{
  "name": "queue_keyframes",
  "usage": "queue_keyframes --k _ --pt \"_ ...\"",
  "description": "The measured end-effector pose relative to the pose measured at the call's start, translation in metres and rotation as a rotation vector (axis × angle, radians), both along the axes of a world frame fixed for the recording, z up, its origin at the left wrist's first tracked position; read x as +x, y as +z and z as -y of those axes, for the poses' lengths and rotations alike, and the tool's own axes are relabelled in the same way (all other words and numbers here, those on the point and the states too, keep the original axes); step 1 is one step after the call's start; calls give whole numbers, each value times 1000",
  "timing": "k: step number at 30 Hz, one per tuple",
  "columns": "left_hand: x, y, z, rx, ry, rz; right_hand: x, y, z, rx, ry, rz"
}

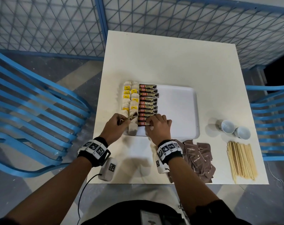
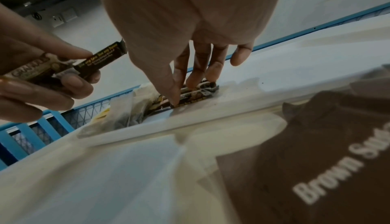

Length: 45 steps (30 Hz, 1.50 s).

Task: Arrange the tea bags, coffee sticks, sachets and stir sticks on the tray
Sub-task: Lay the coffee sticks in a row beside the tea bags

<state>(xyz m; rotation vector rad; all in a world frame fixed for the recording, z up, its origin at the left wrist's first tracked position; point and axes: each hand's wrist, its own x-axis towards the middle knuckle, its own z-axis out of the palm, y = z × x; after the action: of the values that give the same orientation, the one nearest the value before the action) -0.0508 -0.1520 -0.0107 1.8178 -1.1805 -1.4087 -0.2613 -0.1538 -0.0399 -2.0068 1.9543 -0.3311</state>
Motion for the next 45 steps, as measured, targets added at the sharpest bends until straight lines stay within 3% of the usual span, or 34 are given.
queue_keyframes --k 2,4,7,10,14,23,28,31,36,40,45 --pt "-1 3 -1 -38 -10 21 1 3 0 -27 -29 82" --pt "-2 4 -2 -69 -14 14 3 12 0 -10 -74 307" --pt "-4 6 -2 -98 -25 -10 12 33 8 235 -204 689" --pt "-5 5 1 -103 -49 -25 17 40 14 356 -184 740" --pt "-6 7 2 -87 -43 -65 17 39 17 359 -203 822" --pt "-1 17 6 97 266 -380 8 38 9 414 -328 1141" --pt "2 20 3 109 277 -447 4 40 8 408 -337 1097" --pt "-3 25 3 92 280 -398 2 38 8 355 -300 939" --pt "-14 27 5 73 276 -355 4 40 3 38 -15 558" --pt "-17 20 3 88 223 -328 5 40 5 -12 143 410" --pt "-16 14 3 46 165 -167 -9 33 3 -42 90 375"
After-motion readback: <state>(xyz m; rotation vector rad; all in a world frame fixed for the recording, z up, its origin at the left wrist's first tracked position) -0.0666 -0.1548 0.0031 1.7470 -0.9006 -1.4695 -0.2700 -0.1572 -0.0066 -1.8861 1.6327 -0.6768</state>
